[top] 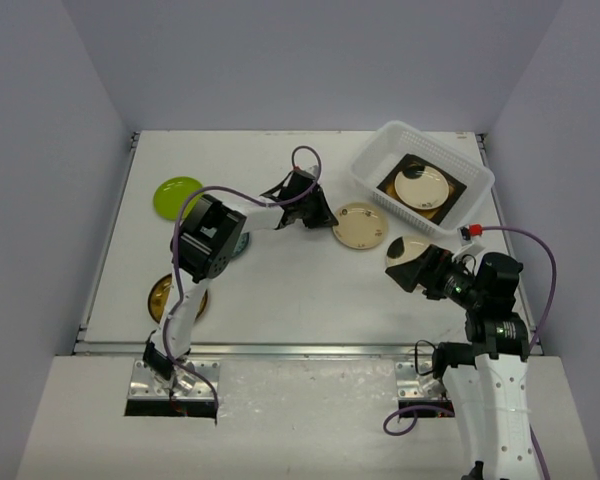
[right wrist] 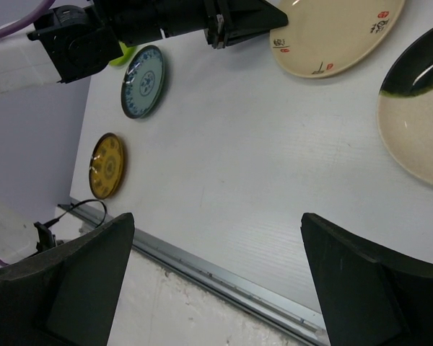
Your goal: Place the plates into the plastic bin on the countertop
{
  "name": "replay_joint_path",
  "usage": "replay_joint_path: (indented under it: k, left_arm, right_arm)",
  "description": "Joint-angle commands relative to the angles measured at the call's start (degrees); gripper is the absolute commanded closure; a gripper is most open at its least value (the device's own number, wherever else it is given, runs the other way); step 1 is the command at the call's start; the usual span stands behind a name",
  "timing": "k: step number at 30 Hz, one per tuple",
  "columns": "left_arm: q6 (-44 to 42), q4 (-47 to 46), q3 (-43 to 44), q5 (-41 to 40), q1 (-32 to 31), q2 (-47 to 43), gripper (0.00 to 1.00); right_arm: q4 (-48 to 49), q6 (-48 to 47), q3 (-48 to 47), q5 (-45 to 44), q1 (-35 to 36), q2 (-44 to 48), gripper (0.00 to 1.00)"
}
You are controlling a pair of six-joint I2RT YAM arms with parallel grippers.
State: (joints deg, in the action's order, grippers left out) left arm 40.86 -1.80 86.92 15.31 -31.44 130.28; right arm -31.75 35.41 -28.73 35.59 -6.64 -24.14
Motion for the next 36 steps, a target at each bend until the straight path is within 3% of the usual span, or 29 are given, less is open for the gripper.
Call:
replay_joint_path:
  k: [1,3,5,9,12,16,19,22,24,27,28,29,30,31,36]
  left_arm:
    - [-1.7,2.8,-5.8,-4.6,0.6,-4.8,1.0]
    - [-0.5,-1.3,-14.0,-8.0,0.8,-10.9,1.0]
    - [1.6,-6.4,-27.2,-11.2,0.6,-24.1,1.0]
    - [3.5,-12.8,-42.2,-5.8,-0.3,-43.3,1.0]
    - [4.3,-13.4,-46.9,-4.3,-4.1,-48.6,1.0]
    - [4.6,-11.0,-47.9,-6.1,-9.5,-54.6,1.0]
    - [5.4,-10.8,-48.6,-5.2,-11.5,-57.2,1.0]
    - [6.1,-11.3,-49.6,-4.1,-11.7,-57.8,1.0]
    - [6.5,-11.9,-50.1,-3.6,-11.7,-58.4,1.0]
    - [6.4,-10.6,-50.1,-4.9,-11.7,-59.2,0.98]
    - [6.1,-9.1,-49.6,-6.1,-11.7,-60.1,0.63]
    - [6.0,-5.5,-48.8,-9.2,-11.7,-60.8,0.4]
    - [5.5,-3.8,-48.5,-10.7,-11.7,-62.7,0.07]
    - [5.1,-0.1,-47.7,-13.7,-11.7,-64.1,0.0]
    - [1.9,15.9,-45.1,-26.0,-11.7,-77.5,0.0]
  right_arm:
    - [2.8,-1.3,-0.6,0.4,-0.1,0.1,0.01]
    - [4.8,0.1,1.3,0.4,-0.2,0.1,0.01]
    - [9.4,2.3,4.6,3.0,-0.1,-2.3,0.01]
    - [23.8,8.6,9.2,15.0,0.1,-11.9,0.01]
    - [40.1,13.2,12.9,15.7,3.1,-17.5,0.01]
    - [40.8,8.9,10.2,4.8,11.5,-27.3,0.04]
    - [45.3,10.4,10.5,4.2,14.8,-32.9,0.31]
    - [45.9,10.7,11.4,3.2,15.6,-32.7,0.58]
    - [45.9,11.0,11.7,2.9,15.7,-32.4,0.96]
    - [43.6,10.8,11.7,0.9,15.7,-30.1,1.0]
    - [42.1,10.7,11.4,-0.1,15.8,-29.4,1.0]
    - [40.9,10.6,11.0,-1.3,15.7,-28.7,1.0]
    - [38.4,10.2,9.8,-3.6,15.5,-28.1,1.0]
    - [36.6,9.1,8.5,-5.1,15.0,-28.0,1.0]
    - [31.9,12.5,-1.7,-6.7,3.5,-34.1,1.0]
